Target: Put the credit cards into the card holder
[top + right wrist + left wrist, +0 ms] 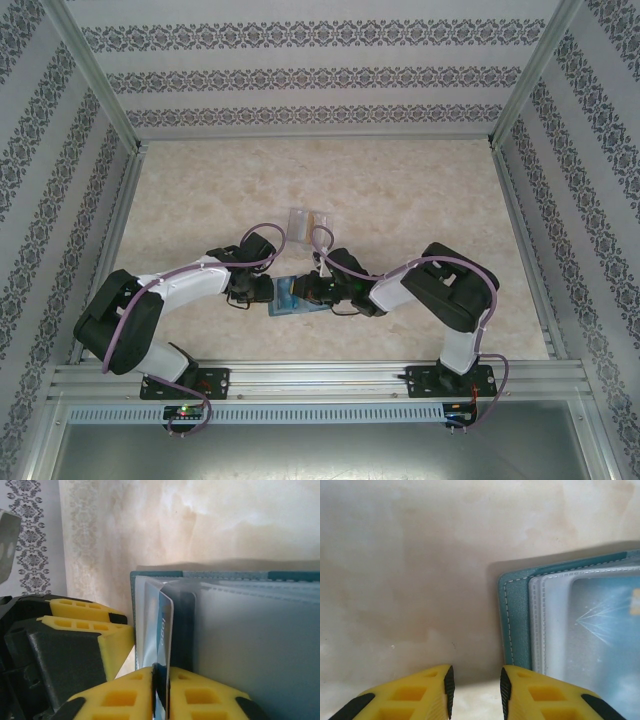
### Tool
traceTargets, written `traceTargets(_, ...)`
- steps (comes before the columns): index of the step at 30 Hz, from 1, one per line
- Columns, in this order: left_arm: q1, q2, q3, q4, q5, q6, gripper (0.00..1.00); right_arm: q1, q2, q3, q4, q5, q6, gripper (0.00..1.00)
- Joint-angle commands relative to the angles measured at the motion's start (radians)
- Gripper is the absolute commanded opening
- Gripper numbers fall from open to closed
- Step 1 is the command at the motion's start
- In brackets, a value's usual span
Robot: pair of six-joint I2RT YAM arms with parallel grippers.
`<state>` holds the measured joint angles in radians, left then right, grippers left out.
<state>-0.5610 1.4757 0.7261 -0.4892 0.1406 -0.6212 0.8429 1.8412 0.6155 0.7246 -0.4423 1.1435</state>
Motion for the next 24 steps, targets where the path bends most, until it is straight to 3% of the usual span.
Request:
traceTargets(1, -0.016, 0.028, 0.002, 0.086, 0.108, -0.002, 0.34, 0.018, -0.034, -0.003, -0.124, 0.055, -0.064, 0.23)
traceTargets(5, -0.016, 0.025, -0.006, 0.097, 0.105, -0.004, 0.34, 0.019, -0.101, 0.003, -0.236, 0.089, -0.135, 0.3)
traceTargets(19, -0.017, 0.049, 0.012, 0.096, 0.108, 0.003, 0.33, 0.024, -0.13, 0.038, -0.359, 0.13, -0.213, 0.26)
traceTargets(24, -0.016, 0.051, -0.008, 0.13, 0.129, 0.003, 0.3, 0.03, -0.138, 0.055, -0.394, 0.136, -0.237, 0.31)
